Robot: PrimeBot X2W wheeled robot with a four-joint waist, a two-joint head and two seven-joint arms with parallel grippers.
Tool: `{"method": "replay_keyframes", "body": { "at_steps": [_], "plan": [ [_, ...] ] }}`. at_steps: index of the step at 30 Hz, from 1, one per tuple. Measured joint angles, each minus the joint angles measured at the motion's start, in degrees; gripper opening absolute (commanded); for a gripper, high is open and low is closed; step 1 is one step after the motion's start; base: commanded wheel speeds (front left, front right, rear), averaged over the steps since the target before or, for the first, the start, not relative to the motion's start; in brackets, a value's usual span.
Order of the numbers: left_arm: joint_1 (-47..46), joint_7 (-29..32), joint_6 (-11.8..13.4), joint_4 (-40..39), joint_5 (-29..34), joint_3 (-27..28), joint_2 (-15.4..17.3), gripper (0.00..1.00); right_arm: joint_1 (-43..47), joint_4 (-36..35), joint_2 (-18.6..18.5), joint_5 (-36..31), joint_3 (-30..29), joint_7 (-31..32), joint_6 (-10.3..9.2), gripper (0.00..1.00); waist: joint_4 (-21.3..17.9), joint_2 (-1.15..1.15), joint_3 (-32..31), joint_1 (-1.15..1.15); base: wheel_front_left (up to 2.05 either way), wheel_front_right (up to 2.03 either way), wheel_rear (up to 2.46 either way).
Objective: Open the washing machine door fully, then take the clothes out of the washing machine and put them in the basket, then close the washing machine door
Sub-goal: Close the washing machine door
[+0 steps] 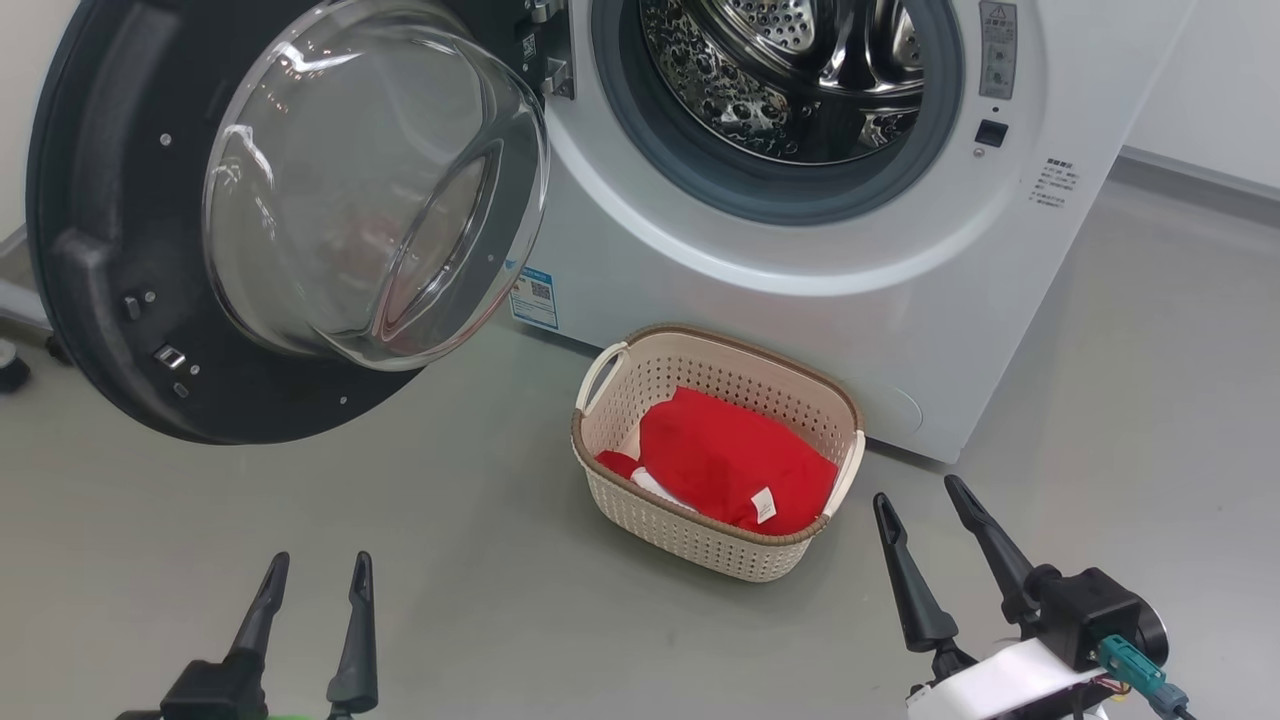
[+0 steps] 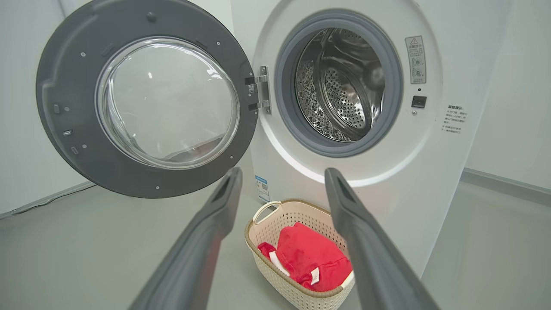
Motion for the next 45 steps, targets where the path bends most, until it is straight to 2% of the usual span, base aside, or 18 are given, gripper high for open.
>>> {"method": "replay_keyframes", "body": {
  "at_steps": [42,43,44,45],
  "plan": [
    [1.2,0.0,0.5,-0.9,0.0,0.4,0.0,1.0,0.0,0.6,0.1,0.0,0.4,0.0,0.01,1.0,-0.3,0.0,-0.1,0.0,0.0,0.0,0.0],
    [1.2,0.0,0.5,-0.9,0.0,0.4,0.0,0.89,0.0,0.6,0.1,0.0,0.4,0.0,0.01,1.0,-0.3,0.0,-0.1,0.0,0.0,0.0,0.0],
    [1.2,0.0,0.5,-0.9,0.0,0.4,0.0,0.35,0.0,0.6,0.1,0.0,0.4,0.0,0.01,1.0,-0.3,0.0,-0.1,0.0,0.0,0.0,0.0],
    [1.2,0.0,0.5,-0.9,0.0,0.4,0.0,0.0,0.0,0.6,0.1,0.0,0.4,0.0,0.01,1.0,-0.3,0.0,0.0,0.0,0.0,0.0,0.0]
  ]
}}
